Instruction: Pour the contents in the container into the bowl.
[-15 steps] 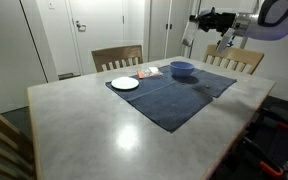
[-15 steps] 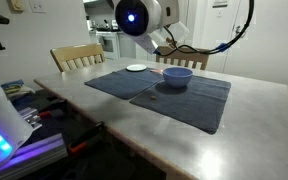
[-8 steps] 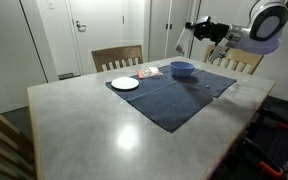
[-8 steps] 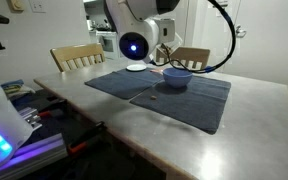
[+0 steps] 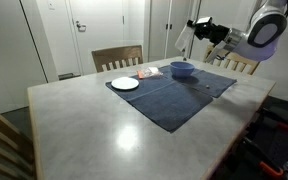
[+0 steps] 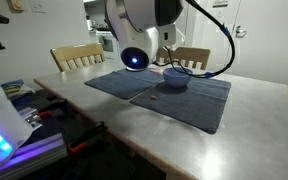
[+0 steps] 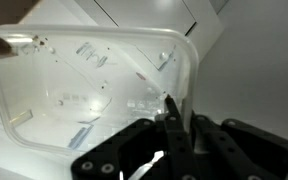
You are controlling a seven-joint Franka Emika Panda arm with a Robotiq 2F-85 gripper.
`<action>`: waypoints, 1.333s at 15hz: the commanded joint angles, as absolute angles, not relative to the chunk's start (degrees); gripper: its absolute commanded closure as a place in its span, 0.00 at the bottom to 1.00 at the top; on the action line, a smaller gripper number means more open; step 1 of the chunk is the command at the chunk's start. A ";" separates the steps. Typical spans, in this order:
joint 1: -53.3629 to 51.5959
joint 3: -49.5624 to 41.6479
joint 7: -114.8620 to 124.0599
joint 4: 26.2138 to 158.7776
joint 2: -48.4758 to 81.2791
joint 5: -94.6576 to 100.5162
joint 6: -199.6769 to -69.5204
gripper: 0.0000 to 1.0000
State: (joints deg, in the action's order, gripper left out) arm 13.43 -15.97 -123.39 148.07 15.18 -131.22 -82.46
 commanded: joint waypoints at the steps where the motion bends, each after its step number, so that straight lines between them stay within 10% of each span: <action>1: 14.26 -16.41 -125.87 147.82 18.36 -132.71 -76.89 0.98; 9: 13.10 -17.27 -128.44 148.04 19.83 -131.80 -74.09 0.98; 20: 4.49 -12.91 -136.66 148.06 3.94 -130.82 -118.94 0.98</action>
